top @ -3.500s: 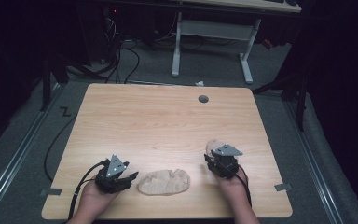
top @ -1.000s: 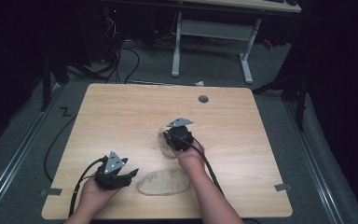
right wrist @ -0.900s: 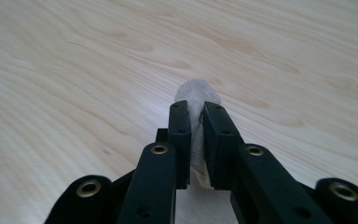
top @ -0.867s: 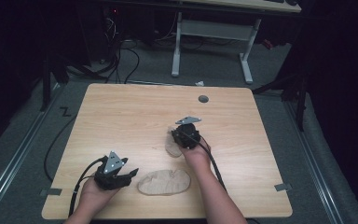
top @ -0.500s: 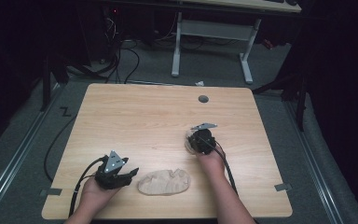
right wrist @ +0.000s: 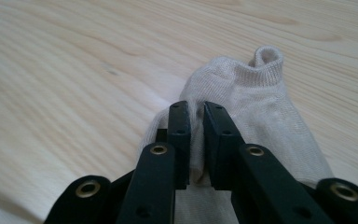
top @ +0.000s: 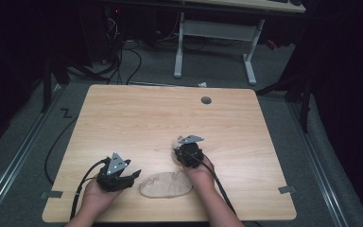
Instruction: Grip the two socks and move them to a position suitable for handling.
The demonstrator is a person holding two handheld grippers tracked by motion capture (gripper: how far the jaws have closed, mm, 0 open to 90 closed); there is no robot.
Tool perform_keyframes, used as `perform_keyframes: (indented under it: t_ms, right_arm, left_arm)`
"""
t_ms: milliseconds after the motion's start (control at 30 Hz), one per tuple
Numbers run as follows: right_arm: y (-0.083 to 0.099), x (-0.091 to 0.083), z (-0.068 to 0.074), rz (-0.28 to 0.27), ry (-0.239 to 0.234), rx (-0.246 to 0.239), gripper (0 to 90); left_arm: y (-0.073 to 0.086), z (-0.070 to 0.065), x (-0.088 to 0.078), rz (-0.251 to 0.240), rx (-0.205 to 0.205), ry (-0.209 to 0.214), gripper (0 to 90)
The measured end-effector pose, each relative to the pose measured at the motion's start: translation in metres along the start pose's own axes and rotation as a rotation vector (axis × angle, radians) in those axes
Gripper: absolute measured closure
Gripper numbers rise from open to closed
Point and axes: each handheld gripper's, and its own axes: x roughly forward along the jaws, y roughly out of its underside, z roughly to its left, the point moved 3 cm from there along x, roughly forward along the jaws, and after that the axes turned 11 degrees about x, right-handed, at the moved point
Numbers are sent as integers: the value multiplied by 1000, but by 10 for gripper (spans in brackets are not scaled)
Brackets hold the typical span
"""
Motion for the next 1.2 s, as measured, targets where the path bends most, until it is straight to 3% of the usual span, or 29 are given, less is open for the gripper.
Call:
perform_keyframes:
  t_ms: [233, 400, 500, 700, 867, 967, 1200]
  right_arm:
    - [-5, 9, 44, 17, -65, -72, 813]
    - [-14, 7, 55, -4, -105, -76, 812]
    - [-22, 2, 55, -24, -121, -40, 812]
    - [-38, -3, 39, -54, -92, -37, 812]
    - [-49, -6, 16, -64, -52, 2, 812]
    - [-53, -8, -4, -71, -28, 32, 810]
    - [-47, -9, -59, -60, 34, 157, 796]
  left_arm:
    - [0, 0, -1, 2, 10, 1, 481]
    - [1, 1, 1, 10, 14, 3, 490]
    - [1, 1, 1, 6, 12, 3, 489]
    - [0, 2, 2, 2, 6, 5, 488]
    - [0, 2, 1, 1, 3, 3, 489]
    - [1, 3, 1, 2, -1, 2, 492]
    - [0, 4, 0, -4, -7, 3, 496]
